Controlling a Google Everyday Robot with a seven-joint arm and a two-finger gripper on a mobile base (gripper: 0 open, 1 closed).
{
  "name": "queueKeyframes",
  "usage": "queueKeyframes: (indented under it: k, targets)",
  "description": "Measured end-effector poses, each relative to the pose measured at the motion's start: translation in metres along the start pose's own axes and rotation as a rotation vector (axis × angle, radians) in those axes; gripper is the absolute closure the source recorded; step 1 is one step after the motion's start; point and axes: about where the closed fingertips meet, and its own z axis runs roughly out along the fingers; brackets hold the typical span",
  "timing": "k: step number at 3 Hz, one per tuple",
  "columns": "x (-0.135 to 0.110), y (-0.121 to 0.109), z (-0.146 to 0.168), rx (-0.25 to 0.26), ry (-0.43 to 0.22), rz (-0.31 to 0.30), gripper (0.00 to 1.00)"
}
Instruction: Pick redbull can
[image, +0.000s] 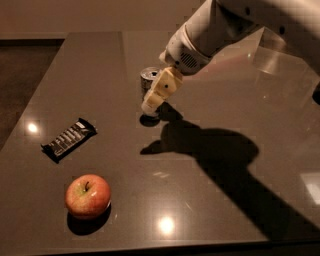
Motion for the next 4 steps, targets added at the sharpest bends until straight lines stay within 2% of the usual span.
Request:
queueKeyframes:
  k: [1, 2, 3, 4]
  targets:
    - [-0.001, -0.005, 0.009, -0.013, 0.0, 0.016, 0.16]
    - [-0.004, -0.006, 0.012, -0.033, -0.008, 0.033, 0.41]
    - [-0.013, -0.01, -0.009, -0.041, -0.032, 0.061, 0.7]
    - [-0.024, -0.013, -0.039, -0.04, -0.079, 0.07, 0.93]
